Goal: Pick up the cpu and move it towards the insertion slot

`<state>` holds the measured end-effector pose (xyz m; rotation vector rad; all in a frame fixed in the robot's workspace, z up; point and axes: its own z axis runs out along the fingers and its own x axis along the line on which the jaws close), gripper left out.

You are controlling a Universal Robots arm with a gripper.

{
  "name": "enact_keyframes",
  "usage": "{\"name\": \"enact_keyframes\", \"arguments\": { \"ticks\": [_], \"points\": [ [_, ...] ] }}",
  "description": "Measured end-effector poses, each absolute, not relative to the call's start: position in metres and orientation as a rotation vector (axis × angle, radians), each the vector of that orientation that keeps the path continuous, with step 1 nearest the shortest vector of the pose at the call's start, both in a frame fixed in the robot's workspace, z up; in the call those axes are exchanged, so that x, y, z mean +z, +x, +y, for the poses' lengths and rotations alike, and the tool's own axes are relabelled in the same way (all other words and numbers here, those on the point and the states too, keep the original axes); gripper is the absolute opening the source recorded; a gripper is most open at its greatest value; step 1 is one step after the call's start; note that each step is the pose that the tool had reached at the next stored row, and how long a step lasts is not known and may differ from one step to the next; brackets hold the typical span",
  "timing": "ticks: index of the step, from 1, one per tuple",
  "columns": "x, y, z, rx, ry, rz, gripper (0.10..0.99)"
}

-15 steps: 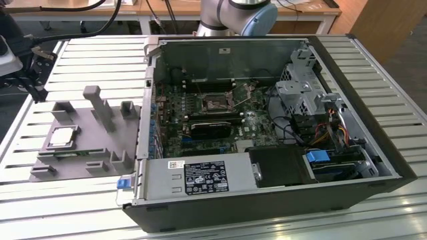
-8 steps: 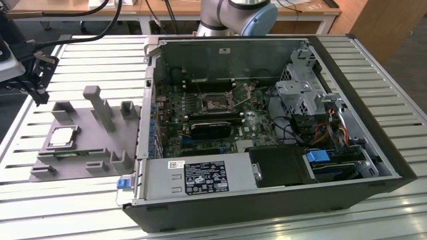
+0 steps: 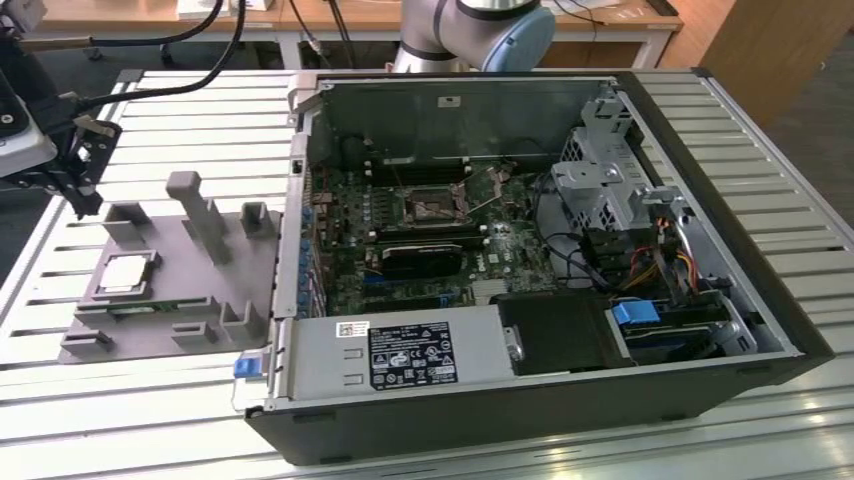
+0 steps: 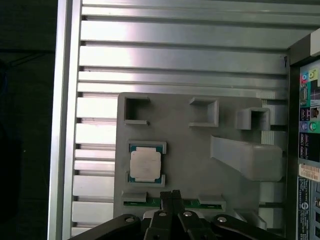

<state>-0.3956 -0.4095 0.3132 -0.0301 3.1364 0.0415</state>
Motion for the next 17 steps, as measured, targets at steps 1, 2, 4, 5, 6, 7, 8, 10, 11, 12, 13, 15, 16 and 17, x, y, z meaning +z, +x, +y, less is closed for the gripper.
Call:
{"name": "enact_keyframes", "arguments": {
  "ticks": [1, 2, 4, 5, 6, 7, 8, 10, 11, 12, 13, 15, 16, 17],
  "points": [
    [0.312, -0.396, -0.409, 0.041, -0.030, 3.136, 0.102],
    [0.311, -0.396, -0.409, 0.041, -0.030, 3.136, 0.102],
    [0.308, -0.396, -0.409, 0.040, -0.030, 3.136, 0.102],
    [0.307, -0.396, -0.409, 0.039, -0.030, 3.136, 0.102],
    [0.306, -0.397, -0.409, 0.038, -0.030, 3.136, 0.102],
    [0.305, -0.397, -0.409, 0.037, -0.030, 3.136, 0.102],
    [0.303, -0.397, -0.409, 0.037, -0.030, 3.136, 0.102],
    [0.301, -0.397, -0.409, 0.037, -0.030, 3.135, 0.102],
    [0.299, -0.397, -0.409, 0.037, -0.030, 3.135, 0.102],
    [0.298, -0.398, -0.409, 0.037, -0.030, 3.135, 0.102],
    [0.297, -0.398, -0.409, 0.037, -0.030, 3.135, 0.102],
    [0.294, -0.399, -0.409, 0.037, -0.030, 3.134, 0.102],
    [0.293, -0.399, -0.409, 0.036, -0.030, 3.134, 0.102],
    [0.292, -0.399, -0.409, 0.036, -0.030, 3.134, 0.102]
  ]
}}
